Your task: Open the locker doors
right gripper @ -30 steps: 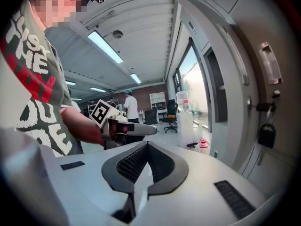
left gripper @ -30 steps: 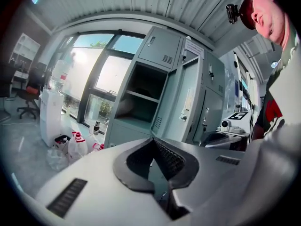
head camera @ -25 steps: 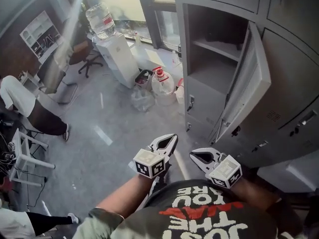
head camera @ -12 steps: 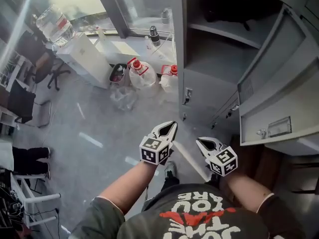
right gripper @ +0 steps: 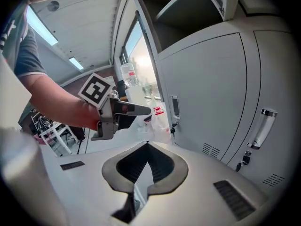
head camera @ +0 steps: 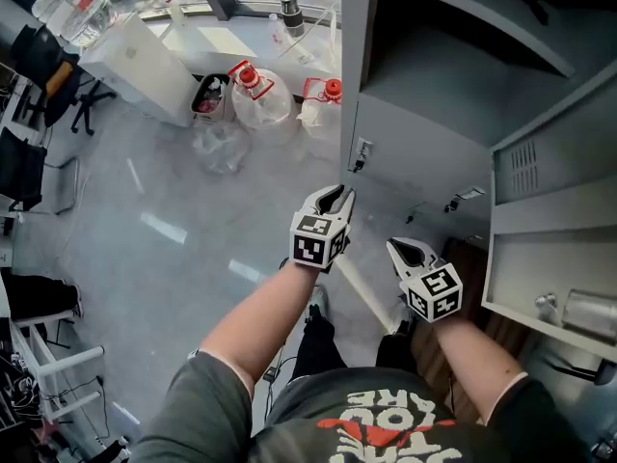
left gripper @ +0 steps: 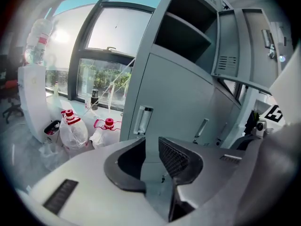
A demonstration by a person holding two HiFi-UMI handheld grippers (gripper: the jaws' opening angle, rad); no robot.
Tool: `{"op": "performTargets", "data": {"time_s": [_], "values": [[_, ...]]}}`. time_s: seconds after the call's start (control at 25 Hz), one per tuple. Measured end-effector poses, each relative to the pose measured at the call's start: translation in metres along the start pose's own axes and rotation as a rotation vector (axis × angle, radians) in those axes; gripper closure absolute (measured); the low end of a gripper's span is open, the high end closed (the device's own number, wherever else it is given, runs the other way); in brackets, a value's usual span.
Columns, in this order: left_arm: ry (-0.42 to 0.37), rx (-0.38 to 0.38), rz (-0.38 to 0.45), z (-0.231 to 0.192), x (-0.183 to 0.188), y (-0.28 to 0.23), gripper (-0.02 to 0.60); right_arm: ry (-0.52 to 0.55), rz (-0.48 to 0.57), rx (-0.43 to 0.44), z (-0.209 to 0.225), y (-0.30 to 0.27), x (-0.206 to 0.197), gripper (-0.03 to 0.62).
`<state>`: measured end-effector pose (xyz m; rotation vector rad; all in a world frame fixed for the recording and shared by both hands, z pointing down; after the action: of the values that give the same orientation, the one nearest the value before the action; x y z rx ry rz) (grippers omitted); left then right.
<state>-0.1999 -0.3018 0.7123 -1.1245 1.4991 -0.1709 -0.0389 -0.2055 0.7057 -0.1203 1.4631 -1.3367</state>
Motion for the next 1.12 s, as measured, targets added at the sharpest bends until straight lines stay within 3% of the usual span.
{"op": "performTargets", "data": {"time_s": [0.16, 0.24, 0.32, 0.52, 0.72, 1.12], "values": [[0.011, 0.045, -0.019, -0.016, 0.026, -0.042, 0.448, -0.019, -0.008, 0.004, 0.009, -0.009, -0.01, 0.562], [-0.028, 0.074, -0.023, -0.022, 0.041, -0.059, 0.425, -0.031, -0.013, 0.008, 0.01, -0.012, -0.016, 0.562], [-0.069, 0.112, -0.031, -0.027, 0.053, -0.075, 0.415, -0.044, -0.015, 0.013, 0.01, -0.013, -0.021, 0.562], [-0.053, 0.208, -0.067, -0.039, 0.064, -0.102, 0.387, -0.055, -0.028, 0.018, 0.012, -0.012, -0.03, 0.562], [-0.074, 0.272, -0.069, -0.036, 0.063, -0.106, 0.387, -0.063, -0.034, 0.015, 0.016, -0.013, -0.033, 0.562], [0.012, 0.331, -0.087, -0.036, 0.068, -0.108, 0.382, -0.073, -0.037, 0.022, 0.014, -0.01, -0.037, 0.562]]}}
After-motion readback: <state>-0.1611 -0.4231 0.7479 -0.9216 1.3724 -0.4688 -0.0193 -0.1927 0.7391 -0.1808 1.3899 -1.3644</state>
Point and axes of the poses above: the fingertips, and each gripper's own axes: y backward along the fingers, z to its right, x out of its top, the point moved 6 cm from there along y, backward along the fingers, and after that the axes turned 15 degrees about -z, right-handed, at the moved point
